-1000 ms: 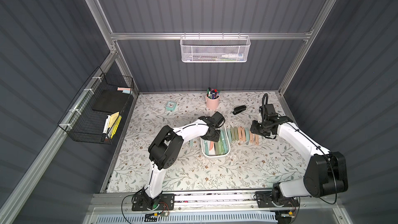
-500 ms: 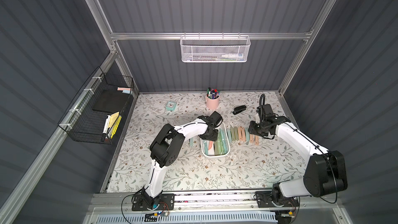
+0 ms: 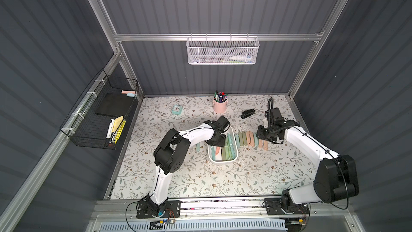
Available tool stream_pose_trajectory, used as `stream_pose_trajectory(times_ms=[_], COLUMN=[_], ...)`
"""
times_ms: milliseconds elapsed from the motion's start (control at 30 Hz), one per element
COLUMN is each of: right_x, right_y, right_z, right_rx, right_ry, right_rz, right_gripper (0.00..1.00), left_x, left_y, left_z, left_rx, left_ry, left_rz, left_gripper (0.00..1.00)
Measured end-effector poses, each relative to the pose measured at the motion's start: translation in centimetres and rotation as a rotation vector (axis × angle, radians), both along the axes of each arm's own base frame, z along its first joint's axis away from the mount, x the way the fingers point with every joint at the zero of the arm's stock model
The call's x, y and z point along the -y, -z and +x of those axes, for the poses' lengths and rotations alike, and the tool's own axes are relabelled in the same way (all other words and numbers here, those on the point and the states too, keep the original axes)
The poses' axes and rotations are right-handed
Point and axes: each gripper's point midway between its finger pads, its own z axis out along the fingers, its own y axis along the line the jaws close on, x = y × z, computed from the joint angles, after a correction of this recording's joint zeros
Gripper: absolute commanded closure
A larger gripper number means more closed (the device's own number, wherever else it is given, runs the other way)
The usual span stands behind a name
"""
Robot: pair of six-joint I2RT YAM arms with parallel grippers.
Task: Take the fruit knife out of the storage box
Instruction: Pick up the fruit knife from the storage box.
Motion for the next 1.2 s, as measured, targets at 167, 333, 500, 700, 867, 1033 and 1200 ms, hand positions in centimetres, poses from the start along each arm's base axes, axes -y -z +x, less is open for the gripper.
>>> stream_pose_trajectory(times_ms=[167,333,500,700,867,1033,1200], right_x=[0.0,0.0,0.0,-0.1,-0.1,-0.1,-0.1], right_y=[0.0,0.0,0.0,0.0,0.0,0.0,0.0], right_z=[0.0,0.0,0.0,0.0,0.0,0.0,0.0], right_rx=[0.000,0.000,0.001,0.001,0.002,0.002,0.002], right_ry=[0.003,0.003,0.006,0.003,0.004,0.005,0.005], right_rz=[0.001,0.001,0.000,0.000,-0.002,-0.003,-0.003], right_gripper=[0.61,0.61,0.61,0.61,0.60,0.60,0.60], left_x=[0.3,0.1,-0.2,-0.4,-0.4,-0.4,-0.4], left_y=[0.1,0.2,0.3,0.3,0.3,0.2,0.1], left_z=[-0.6,-1.1,-1.4,-1.7,-1.8,-1.8,-1.7], left_rx=[-0.010,-0.017,-0.027,-0.050,-0.063,-0.065,-0.062], left_ry=[0.013,0.017,0.011,0.010,0.011,0.010,0.010], left_rz=[0.007,0.028,0.043,0.061,0.071,0.073,0.071], left_gripper=[0.52,0.57,0.62,0.70,0.77,0.77,0.78])
